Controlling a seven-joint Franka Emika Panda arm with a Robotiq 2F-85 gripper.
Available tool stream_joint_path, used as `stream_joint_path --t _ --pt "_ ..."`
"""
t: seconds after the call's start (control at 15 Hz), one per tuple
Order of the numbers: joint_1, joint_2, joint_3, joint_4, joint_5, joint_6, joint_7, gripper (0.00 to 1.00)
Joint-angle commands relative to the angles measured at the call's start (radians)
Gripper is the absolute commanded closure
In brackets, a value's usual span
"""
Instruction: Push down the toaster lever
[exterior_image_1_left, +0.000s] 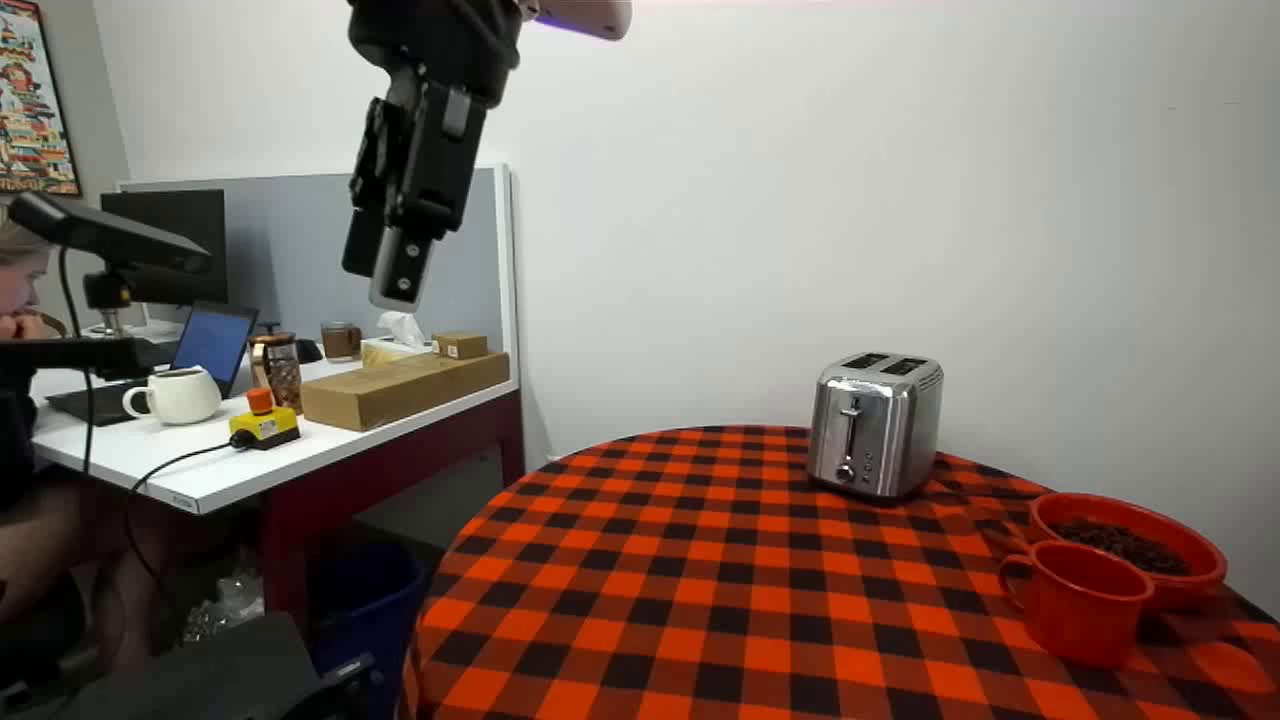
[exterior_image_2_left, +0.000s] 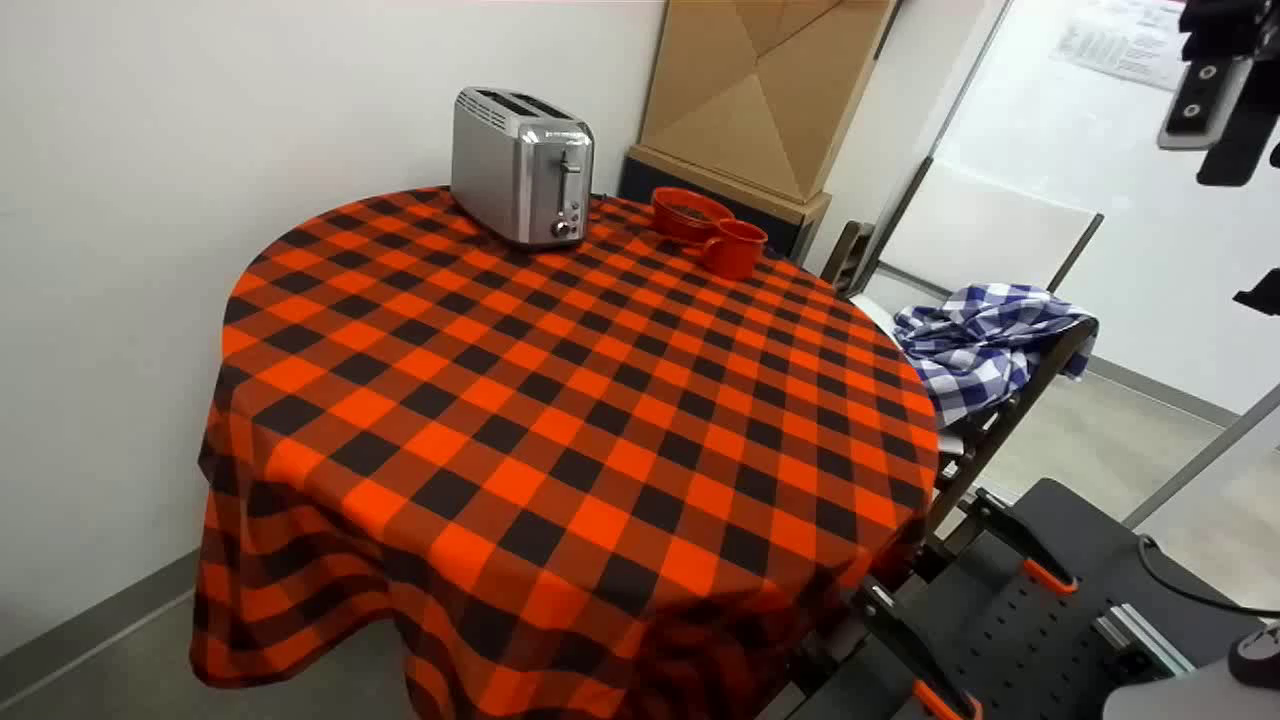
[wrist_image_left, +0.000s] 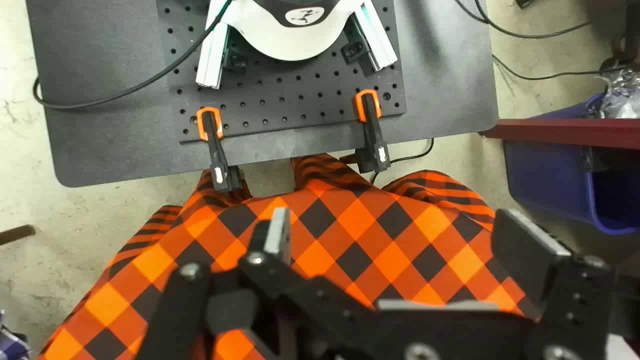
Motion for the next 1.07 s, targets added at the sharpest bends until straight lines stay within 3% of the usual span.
stream_joint_path --t 0.0,0.2,0.67,1.0 --pt "-0.01 0.001 0.008 0.003 0.004 -0.003 -0.006 0.0" --pt "-0.009 0.103 -0.032 0.058 -0.061 0.009 -0.1 0.0" --pt "0.0 0.41 -0.102 0.265 -0.242 0.164 -0.341 0.0" --pt "-0.014 0.618 -0.063 0.426 -0.351 0.379 -0.317 0.0"
